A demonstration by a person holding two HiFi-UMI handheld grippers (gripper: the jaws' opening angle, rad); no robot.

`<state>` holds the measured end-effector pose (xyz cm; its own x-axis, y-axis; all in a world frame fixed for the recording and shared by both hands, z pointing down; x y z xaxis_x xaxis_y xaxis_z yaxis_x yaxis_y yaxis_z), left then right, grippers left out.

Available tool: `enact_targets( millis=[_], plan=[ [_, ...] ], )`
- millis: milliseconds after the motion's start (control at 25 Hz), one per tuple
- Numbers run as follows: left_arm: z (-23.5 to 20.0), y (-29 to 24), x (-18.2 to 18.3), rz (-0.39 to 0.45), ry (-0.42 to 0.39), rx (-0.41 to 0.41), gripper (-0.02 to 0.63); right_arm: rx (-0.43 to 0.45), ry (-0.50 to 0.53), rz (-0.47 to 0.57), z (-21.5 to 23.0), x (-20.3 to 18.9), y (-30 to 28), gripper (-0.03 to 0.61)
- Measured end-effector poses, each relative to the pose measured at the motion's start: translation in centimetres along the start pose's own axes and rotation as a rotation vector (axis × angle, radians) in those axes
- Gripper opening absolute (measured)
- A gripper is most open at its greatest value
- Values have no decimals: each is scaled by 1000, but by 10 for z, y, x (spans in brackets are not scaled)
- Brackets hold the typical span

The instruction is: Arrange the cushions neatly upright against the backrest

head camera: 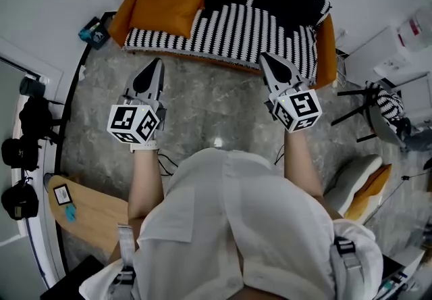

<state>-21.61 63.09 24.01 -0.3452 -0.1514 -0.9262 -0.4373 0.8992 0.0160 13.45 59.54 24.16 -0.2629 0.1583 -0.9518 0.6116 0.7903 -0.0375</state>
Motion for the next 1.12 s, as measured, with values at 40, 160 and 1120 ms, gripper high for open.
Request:
enact_targets(
  millis=[40,160,1120],
  plan=[
    [0,0,0,0,2,3,14,0,-1,2,0,0,0,5],
    [0,0,1,5,12,0,14,15,-33,28,2,-1,-1,6],
    [-47,16,10,-23,-5,-9,14,48,-84,54,-31,8,-54,9]
  ],
)
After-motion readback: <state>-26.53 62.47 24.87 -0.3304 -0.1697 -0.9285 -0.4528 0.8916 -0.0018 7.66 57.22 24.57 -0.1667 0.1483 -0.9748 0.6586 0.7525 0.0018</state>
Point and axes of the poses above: the fingertips, and each gripper's own axes: y backward along the fingers, z to its right, x out of its top, the point moved 9 cm from there along y, backward along the fingers, and after that the axes turned 15 degrees about y, right-handed, at the moved point
